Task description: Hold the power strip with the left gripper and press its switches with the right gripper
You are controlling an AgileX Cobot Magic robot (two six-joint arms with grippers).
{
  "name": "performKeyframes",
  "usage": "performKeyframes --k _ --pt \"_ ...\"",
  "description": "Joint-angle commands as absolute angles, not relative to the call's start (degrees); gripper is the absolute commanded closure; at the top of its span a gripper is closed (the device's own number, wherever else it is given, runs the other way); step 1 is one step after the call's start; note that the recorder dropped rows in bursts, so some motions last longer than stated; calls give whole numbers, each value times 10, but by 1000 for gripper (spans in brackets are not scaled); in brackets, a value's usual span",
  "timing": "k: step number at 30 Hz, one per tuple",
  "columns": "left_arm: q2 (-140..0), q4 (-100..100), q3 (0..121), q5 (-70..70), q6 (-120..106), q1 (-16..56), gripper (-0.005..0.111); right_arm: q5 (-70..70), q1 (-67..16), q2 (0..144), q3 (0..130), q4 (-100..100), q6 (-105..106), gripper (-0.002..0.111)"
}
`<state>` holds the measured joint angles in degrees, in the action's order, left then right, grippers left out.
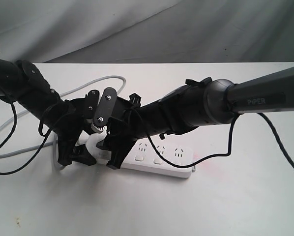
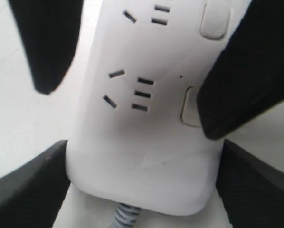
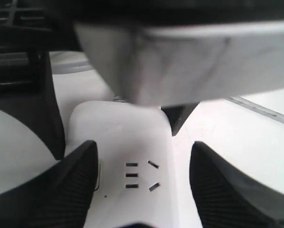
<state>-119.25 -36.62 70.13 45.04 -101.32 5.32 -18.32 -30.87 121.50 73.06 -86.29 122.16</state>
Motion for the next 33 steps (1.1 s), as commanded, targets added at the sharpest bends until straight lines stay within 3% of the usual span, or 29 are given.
performKeyframes --k 1,33 --pt "-1194 -372 703 448 -1009 56 34 -186 -309 1222 734 -856 1229 54" --pt "-1194 -372 703 448 -1010 56 34 -167 -309 1256 734 -786 1229 54"
